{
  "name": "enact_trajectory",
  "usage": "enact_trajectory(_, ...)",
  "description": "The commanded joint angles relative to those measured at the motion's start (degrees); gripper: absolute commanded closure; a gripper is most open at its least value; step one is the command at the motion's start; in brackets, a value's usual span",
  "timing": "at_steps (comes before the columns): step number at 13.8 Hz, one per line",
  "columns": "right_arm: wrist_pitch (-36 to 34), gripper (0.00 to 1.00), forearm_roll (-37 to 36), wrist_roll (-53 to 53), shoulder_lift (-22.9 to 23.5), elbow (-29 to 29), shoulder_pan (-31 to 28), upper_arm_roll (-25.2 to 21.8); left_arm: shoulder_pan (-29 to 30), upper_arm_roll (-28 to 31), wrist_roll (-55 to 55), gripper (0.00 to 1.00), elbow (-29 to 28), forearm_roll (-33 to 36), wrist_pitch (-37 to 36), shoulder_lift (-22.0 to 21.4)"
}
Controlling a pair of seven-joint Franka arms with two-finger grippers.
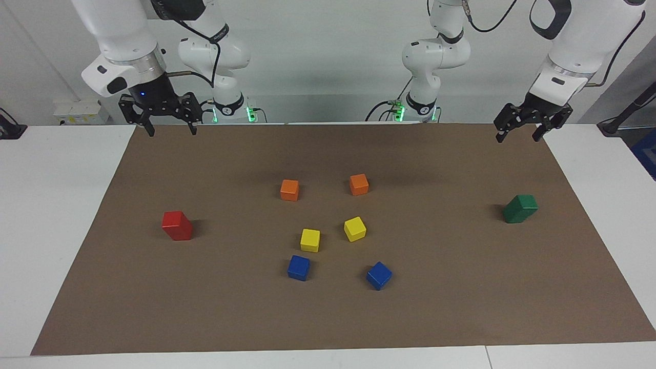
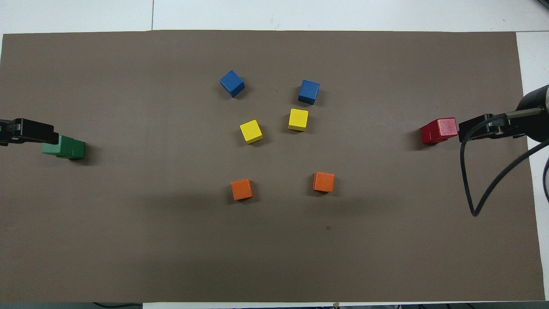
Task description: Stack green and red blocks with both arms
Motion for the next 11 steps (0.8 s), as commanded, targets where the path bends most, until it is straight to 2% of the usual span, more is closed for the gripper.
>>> enact_trajectory(1,-1.22,0.01,0.99,0.77,1.46,2.53,-0.62,0.31,-0.95,0.70,-0.98,0.00,0.97,1.09,0.49,0.58)
enact_trajectory(11,-1.39,0.00,0.72,1.56,1.11,1.57,-1.58,0.05,-0.86,0.70,-0.98,0.00,0.97,1.09,0.40,0.58)
